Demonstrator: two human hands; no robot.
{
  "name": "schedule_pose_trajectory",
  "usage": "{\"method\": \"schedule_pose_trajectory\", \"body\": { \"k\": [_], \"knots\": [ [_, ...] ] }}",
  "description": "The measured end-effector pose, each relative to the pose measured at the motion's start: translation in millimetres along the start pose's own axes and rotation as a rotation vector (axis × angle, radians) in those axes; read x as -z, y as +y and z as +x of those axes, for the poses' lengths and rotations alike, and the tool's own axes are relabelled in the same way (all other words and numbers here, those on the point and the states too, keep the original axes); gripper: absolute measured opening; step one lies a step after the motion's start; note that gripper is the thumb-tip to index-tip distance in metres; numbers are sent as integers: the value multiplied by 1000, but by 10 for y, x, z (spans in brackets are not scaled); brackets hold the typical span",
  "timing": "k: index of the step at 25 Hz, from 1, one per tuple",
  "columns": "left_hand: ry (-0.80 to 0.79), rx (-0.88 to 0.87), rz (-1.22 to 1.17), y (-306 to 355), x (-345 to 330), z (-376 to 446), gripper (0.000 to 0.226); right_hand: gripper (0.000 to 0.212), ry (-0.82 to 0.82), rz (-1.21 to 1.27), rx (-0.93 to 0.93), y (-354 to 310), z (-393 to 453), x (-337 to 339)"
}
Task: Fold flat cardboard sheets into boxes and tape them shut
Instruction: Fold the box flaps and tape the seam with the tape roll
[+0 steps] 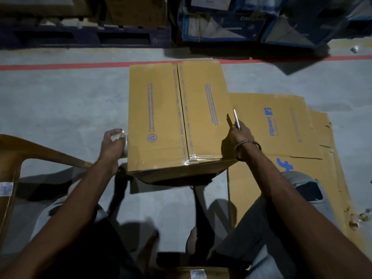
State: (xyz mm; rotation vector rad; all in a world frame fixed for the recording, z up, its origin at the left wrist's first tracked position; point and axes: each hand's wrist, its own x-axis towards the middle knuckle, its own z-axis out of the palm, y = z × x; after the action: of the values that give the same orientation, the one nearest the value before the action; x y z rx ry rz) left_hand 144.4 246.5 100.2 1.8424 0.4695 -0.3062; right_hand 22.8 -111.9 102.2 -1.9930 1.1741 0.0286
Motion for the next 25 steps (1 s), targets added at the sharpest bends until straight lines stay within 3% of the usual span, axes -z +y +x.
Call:
{"method": "schedule_pose_trajectory", "body": {
  "k": [7, 13, 18, 20, 23, 25],
  "knots": [
    [-53, 83, 42, -15, 249, -408, 27, 38, -91, 4, 6, 211, -431, 149],
    [-32, 163, 56, -386, 483, -1034, 18, 29, -159, -126, -139, 701, -922, 301],
    [3, 130, 72, -346, 502, -1351, 18, 35, -196, -123, -237, 643, -1027, 343],
    [66, 67, 81, -220, 493, -1357, 17, 36, -122, -114, -184, 516, -1064, 386],
    [136, -13, 76, 106, 481, -1364, 23, 34, 25, -69, 35, 183, -1135, 496],
    [86, -27, 45, 367, 453, -1373, 27, 29, -56, 152, 119, -151, -1173, 496]
  ]
}}
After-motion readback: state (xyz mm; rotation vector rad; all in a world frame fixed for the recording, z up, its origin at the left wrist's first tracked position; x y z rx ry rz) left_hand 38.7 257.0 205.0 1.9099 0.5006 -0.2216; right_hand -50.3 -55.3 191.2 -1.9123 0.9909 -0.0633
